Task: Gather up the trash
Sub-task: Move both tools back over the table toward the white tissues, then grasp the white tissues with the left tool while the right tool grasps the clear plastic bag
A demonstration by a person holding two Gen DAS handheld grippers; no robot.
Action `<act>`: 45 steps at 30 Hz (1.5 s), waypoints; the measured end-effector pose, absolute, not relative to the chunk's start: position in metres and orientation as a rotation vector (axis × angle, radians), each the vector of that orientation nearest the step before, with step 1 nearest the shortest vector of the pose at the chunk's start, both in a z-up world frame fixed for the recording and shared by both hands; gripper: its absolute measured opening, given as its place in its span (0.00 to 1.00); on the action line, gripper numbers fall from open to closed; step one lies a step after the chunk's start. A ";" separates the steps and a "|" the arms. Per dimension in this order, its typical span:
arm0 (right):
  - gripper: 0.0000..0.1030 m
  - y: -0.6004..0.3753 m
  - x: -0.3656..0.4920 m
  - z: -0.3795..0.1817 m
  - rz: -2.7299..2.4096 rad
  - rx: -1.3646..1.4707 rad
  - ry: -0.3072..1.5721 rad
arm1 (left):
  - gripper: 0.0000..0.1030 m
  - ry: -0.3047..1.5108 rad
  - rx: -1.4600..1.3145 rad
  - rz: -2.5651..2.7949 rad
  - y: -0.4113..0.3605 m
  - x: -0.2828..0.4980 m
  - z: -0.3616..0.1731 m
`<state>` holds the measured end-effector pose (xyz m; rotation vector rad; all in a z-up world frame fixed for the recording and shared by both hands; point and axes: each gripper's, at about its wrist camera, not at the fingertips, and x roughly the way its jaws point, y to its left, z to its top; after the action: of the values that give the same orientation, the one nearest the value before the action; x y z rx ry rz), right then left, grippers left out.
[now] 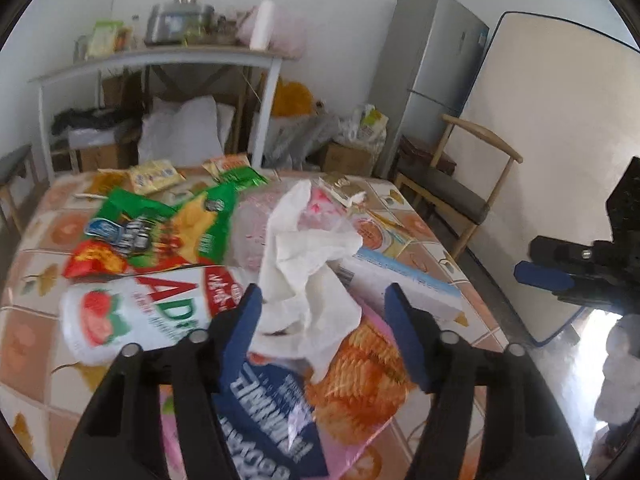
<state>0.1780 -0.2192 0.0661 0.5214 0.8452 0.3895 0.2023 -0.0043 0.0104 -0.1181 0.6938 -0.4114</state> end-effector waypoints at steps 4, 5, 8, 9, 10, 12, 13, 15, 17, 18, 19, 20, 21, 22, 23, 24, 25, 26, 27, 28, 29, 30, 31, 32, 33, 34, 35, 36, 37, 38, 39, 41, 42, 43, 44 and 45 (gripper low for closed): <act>0.54 -0.213 0.186 0.068 0.421 0.532 0.866 | 0.47 0.725 -0.063 -0.391 -0.017 0.222 -0.001; 0.54 -0.212 0.191 0.068 0.434 0.540 0.874 | 0.47 0.731 -0.053 -0.387 -0.020 0.224 -0.003; 0.54 -0.211 0.211 0.068 0.471 0.592 0.910 | 0.47 0.747 -0.026 -0.371 -0.024 0.229 -0.008; 0.54 -0.211 0.217 0.066 0.484 0.616 0.923 | 0.47 0.752 -0.019 -0.369 -0.025 0.230 -0.010; 0.54 -0.210 0.224 0.065 0.496 0.640 0.936 | 0.44 0.749 -0.012 -0.362 -0.026 0.230 -0.011; 0.55 -0.207 0.241 0.062 0.503 0.675 0.977 | 0.37 0.753 -0.001 -0.358 -0.027 0.232 -0.013; 0.55 -0.203 0.250 0.060 0.504 0.677 0.998 | 0.33 0.761 -0.002 -0.353 -0.027 0.233 -0.015; 0.56 -0.199 0.261 0.056 0.509 0.684 1.023 | 0.25 0.773 -0.011 -0.341 -0.026 0.235 -0.018; 0.56 -0.194 0.274 0.050 0.504 0.693 1.054 | 0.16 0.779 -0.021 -0.332 -0.024 0.237 -0.018; 0.56 -0.192 0.281 0.047 0.497 0.701 1.066 | 0.11 0.780 -0.027 -0.331 -0.023 0.237 -0.019; 0.56 -0.191 0.287 0.044 0.499 0.703 1.074 | 0.09 0.781 -0.028 -0.331 -0.022 0.238 -0.019; 0.56 -0.192 0.291 0.042 0.485 0.707 1.081 | 0.09 0.780 -0.027 -0.331 -0.022 0.237 -0.019; 0.56 -0.192 0.295 0.039 0.473 0.708 1.086 | 0.07 0.779 -0.026 -0.331 -0.022 0.237 -0.019; 0.56 -0.190 0.299 0.038 0.477 0.705 1.089 | 0.06 0.777 -0.027 -0.332 -0.021 0.237 -0.019; 0.56 -0.188 0.304 0.035 0.472 0.701 1.093 | 0.05 0.774 -0.031 -0.334 -0.021 0.236 -0.019; 0.56 -0.188 0.308 0.033 0.461 0.701 1.101 | 0.05 0.774 -0.038 -0.334 -0.020 0.236 -0.018; 0.56 -0.186 0.311 0.030 0.465 0.703 1.111 | 0.05 0.772 -0.044 -0.334 -0.019 0.235 -0.018; 0.56 -0.183 0.315 0.027 0.473 0.705 1.122 | 0.04 0.768 -0.053 -0.335 -0.018 0.234 -0.018; 0.56 -0.182 0.318 0.024 0.463 0.705 1.131 | 0.04 0.765 -0.058 -0.335 -0.017 0.233 -0.017; 0.56 -0.183 0.320 0.021 0.463 0.704 1.137 | 0.04 0.760 -0.067 -0.336 -0.016 0.231 -0.015; 0.55 -0.182 0.322 0.018 0.468 0.705 1.143 | 0.04 0.754 -0.074 -0.338 -0.015 0.230 -0.013; 0.55 -0.181 0.325 0.015 0.464 0.707 1.152 | 0.04 0.744 -0.082 -0.340 -0.013 0.228 -0.011; 0.55 -0.180 0.327 0.012 0.460 0.710 1.160 | 0.04 0.740 -0.085 -0.340 -0.013 0.227 -0.009; 0.54 -0.180 0.329 0.010 0.461 0.711 1.164 | 0.04 0.734 -0.091 -0.340 -0.011 0.226 -0.008; 0.54 -0.180 0.330 0.009 0.460 0.714 1.168 | 0.04 0.730 -0.097 -0.341 -0.011 0.224 -0.006; 0.54 -0.179 0.331 0.007 0.461 0.715 1.174 | 0.04 0.727 -0.106 -0.341 -0.009 0.223 -0.005; 0.53 -0.178 0.332 0.005 0.462 0.713 1.179 | 0.04 0.725 -0.113 -0.341 -0.008 0.222 -0.004; 0.52 -0.177 0.333 0.004 0.464 0.712 1.183 | 0.04 0.721 -0.123 -0.341 -0.006 0.220 -0.003; 0.51 -0.175 0.334 0.002 0.466 0.711 1.189 | 0.04 0.715 -0.133 -0.342 -0.004 0.219 -0.001; 0.51 -0.174 0.336 0.002 0.468 0.712 1.191 | 0.04 0.711 -0.138 -0.345 -0.003 0.218 0.000; 0.50 -0.173 0.337 0.001 0.473 0.709 1.192 | 0.04 0.705 -0.143 -0.348 -0.002 0.216 0.001; 0.49 -0.171 0.339 0.000 0.475 0.707 1.196 | 0.04 0.695 -0.145 -0.350 -0.001 0.214 0.002; 0.49 -0.170 0.340 0.000 0.481 0.708 1.197 | 0.04 0.694 -0.149 -0.350 0.000 0.213 0.002; 0.49 -0.168 0.341 -0.001 0.486 0.708 1.199 | 0.04 0.694 -0.153 -0.351 0.000 0.213 0.001; 0.49 -0.167 0.341 -0.001 0.489 0.710 1.202 | 0.04 0.696 -0.153 -0.351 0.000 0.213 0.001; 0.49 -0.166 0.341 -0.001 0.496 0.711 1.202 | 0.04 0.697 -0.153 -0.349 0.000 0.213 0.000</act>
<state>0.3414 -0.1657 -0.0014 0.7105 1.2020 0.4957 0.2132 0.0005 0.0001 -0.1532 0.6970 -0.3488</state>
